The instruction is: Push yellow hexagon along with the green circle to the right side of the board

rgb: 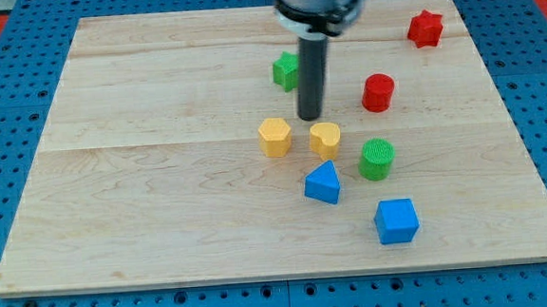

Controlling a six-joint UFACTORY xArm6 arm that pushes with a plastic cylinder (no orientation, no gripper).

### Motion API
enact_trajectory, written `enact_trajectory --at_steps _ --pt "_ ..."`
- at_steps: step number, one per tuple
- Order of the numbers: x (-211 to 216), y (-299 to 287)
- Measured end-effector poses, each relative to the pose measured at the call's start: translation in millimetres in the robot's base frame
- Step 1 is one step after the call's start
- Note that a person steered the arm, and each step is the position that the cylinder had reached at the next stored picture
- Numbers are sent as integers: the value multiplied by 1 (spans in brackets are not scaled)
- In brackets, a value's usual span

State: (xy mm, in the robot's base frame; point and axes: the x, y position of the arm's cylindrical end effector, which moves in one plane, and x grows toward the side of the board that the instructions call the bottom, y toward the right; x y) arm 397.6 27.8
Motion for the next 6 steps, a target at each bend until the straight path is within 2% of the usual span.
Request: enact_trajectory --at_steps 1,3,5,6 --pt "-3 -9" --pt "37 -11" --pt "54 -26" --pt "44 -84"
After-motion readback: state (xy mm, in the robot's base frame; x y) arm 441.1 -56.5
